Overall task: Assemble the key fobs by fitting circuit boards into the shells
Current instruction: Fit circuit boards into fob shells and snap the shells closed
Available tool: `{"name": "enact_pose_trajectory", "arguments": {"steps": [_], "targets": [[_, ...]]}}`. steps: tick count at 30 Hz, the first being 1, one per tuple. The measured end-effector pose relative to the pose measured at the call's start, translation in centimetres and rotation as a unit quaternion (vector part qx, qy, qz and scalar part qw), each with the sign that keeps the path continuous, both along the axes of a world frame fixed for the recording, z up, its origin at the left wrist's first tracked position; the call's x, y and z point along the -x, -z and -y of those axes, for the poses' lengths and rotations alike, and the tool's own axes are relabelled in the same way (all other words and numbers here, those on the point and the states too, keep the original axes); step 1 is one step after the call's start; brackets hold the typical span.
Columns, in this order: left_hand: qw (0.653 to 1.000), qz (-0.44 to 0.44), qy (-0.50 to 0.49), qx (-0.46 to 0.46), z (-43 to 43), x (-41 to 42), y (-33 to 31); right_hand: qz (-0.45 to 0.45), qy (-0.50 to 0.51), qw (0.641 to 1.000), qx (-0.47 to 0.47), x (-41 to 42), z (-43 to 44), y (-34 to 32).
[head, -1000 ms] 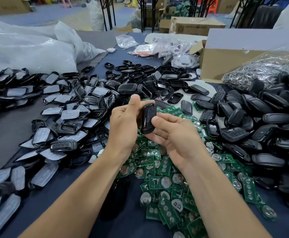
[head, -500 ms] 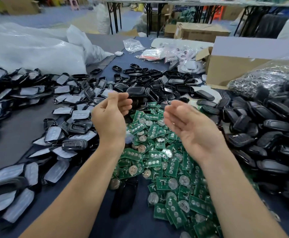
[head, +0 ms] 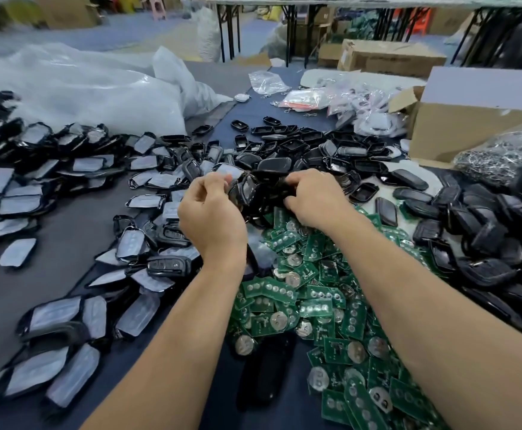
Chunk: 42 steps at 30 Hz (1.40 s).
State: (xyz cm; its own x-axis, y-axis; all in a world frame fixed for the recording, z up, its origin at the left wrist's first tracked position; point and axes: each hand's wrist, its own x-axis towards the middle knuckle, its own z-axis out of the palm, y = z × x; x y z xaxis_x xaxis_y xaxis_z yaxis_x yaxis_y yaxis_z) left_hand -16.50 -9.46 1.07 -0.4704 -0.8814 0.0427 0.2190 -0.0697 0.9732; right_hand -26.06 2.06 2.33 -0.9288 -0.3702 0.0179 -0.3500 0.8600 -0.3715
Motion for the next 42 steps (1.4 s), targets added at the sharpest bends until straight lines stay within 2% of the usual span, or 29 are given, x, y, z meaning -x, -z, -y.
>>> {"name": "enact_pose_trajectory", "arguments": {"steps": [2,4,7,10,12,14,16,19,21,22,23,25,26,27,29,32,36,39,42], "targets": [[1.000,0.007,0.004,-0.005,0.1,0.0,0.0,-0.040,-0.006,0.999,-0.010,-0.6,-0.1,0.0],[1.000,0.014,0.008,0.001,0.0,-0.1,-0.1,-0.069,-0.007,0.997,0.025,-1.6,-1.0,0.2],[0.999,0.028,0.017,0.028,-0.3,-0.1,-0.2,-0.083,0.024,0.986,0.144,-3.4,-3.0,0.3],[0.994,0.044,0.044,0.094,-0.9,-0.3,-0.3,-0.037,0.070,0.956,0.281,-5.8,-4.9,0.1],[0.985,0.028,0.117,0.124,-1.6,-0.7,-0.5,0.028,0.083,0.913,0.398,-7.8,-5.8,-0.2],[0.962,0.011,0.229,0.150,-2.6,-1.1,-0.7,0.115,0.085,0.851,0.506,-9.4,-6.5,-0.5],[0.936,-0.002,0.319,0.150,-3.8,-1.3,-0.6,0.182,0.081,0.796,0.572,-10.3,-6.9,-0.4],[0.898,-0.033,0.431,0.089,-5.0,-1.6,-0.6,0.269,0.072,0.711,0.646,-10.8,-7.2,-0.2],[0.864,-0.048,0.501,0.027,-5.0,-1.7,-0.9,0.305,0.062,0.678,0.666,-10.9,-7.4,-0.3],[0.852,-0.057,0.520,-0.006,-4.7,-1.7,-1.0,0.294,0.067,0.688,0.660,-10.9,-7.6,-0.5],[0.846,-0.064,0.528,-0.031,-4.2,-1.7,-1.1,0.244,0.083,0.734,0.629,-10.7,-7.9,-0.5],[0.853,-0.062,0.516,-0.053,-3.3,-1.6,-1.2,0.050,0.130,0.878,0.459,-10.1,-8.8,-0.2],[0.862,-0.054,0.501,-0.060,-3.0,-1.6,-1.2,-0.031,0.133,0.921,0.365,-9.8,-9.2,-0.1],[0.872,-0.045,0.483,-0.070,-2.6,-1.5,-1.3,-0.067,0.122,0.943,0.303,-9.6,-9.4,0.0],[0.890,-0.023,0.447,-0.093,-2.3,-1.4,-1.3,-0.054,0.093,0.969,0.223,-9.8,-9.3,0.2],[0.904,0.017,0.414,-0.106,-2.1,-1.0,-1.2,-0.048,0.060,0.993,0.089,-10.1,-8.3,1.0],[0.907,0.036,0.409,-0.096,-1.9,-0.8,-0.9,-0.047,0.035,0.993,0.106,-10.0,-7.8,1.3],[0.903,0.035,0.418,-0.091,-1.9,-0.7,-0.9,-0.019,0.044,0.978,0.201,-10.1,-8.0,1.2],[0.889,0.049,0.448,-0.078,-1.9,-0.7,-0.8,0.043,0.102,0.915,0.389,-10.0,-8.2,0.7]]}}
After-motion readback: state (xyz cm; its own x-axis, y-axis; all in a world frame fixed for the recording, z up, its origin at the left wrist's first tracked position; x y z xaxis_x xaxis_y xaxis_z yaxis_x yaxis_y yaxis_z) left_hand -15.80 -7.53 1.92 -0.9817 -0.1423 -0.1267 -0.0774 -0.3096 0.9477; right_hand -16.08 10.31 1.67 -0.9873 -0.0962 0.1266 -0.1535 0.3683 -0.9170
